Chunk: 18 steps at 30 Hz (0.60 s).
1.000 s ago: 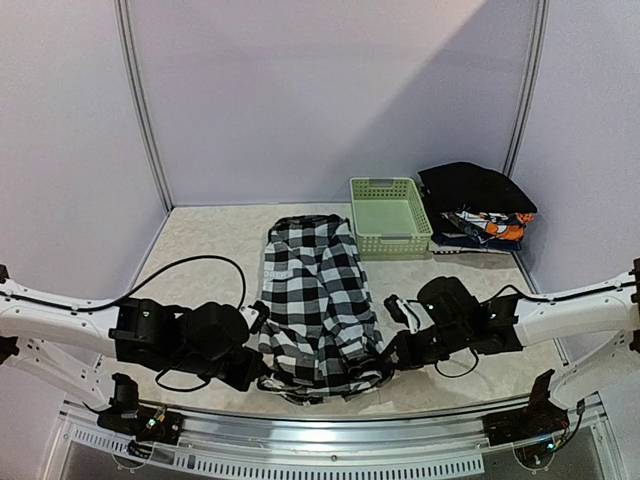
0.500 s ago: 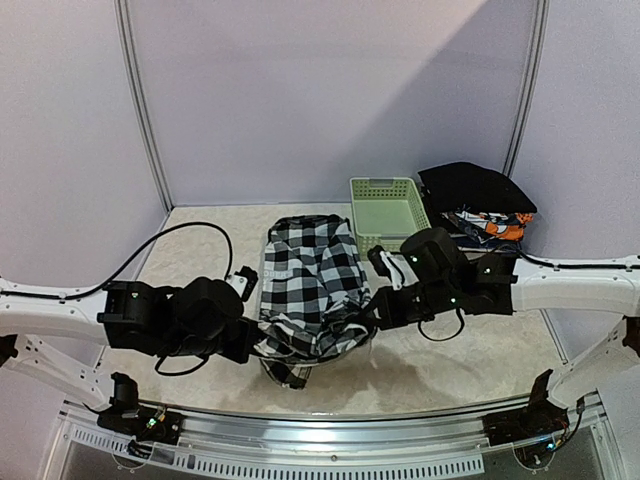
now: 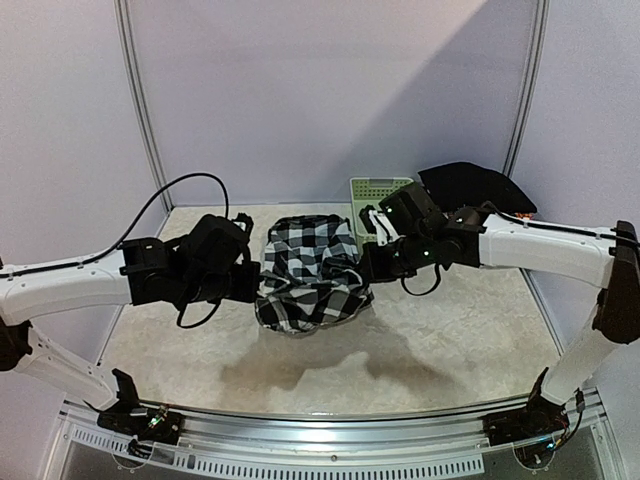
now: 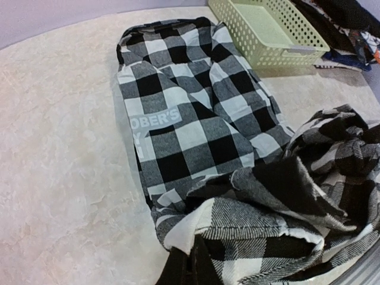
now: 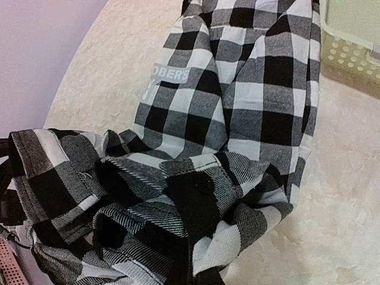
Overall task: Fold and stack the mixed laundry pile
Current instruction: Fold the rectangle-folded shirt at the center of the board.
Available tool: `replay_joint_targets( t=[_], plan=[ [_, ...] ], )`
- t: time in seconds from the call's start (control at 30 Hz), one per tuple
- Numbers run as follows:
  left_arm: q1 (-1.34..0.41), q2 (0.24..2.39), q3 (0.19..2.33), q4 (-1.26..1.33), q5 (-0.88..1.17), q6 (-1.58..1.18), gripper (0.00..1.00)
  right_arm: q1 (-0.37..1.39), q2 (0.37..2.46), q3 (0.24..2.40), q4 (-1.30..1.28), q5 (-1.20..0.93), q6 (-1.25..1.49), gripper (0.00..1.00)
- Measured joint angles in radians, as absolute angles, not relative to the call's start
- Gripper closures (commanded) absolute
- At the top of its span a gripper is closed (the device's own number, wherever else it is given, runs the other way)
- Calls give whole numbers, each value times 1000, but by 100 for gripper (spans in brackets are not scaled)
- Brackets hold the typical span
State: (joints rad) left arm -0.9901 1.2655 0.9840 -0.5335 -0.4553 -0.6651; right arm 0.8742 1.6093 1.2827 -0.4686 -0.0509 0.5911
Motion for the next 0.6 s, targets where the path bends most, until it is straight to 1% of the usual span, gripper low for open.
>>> replay_joint_targets(
  t=[0.37, 0.6],
  plan=[
    [-785, 1512, 1161, -502, -384, -572, 100, 765, 1813, 1483, -538, -46, 551, 100],
    [-709, 1626, 1226, -500, -360, -542, 100, 711, 1956, 1629, -573, -79, 516, 100]
  ],
)
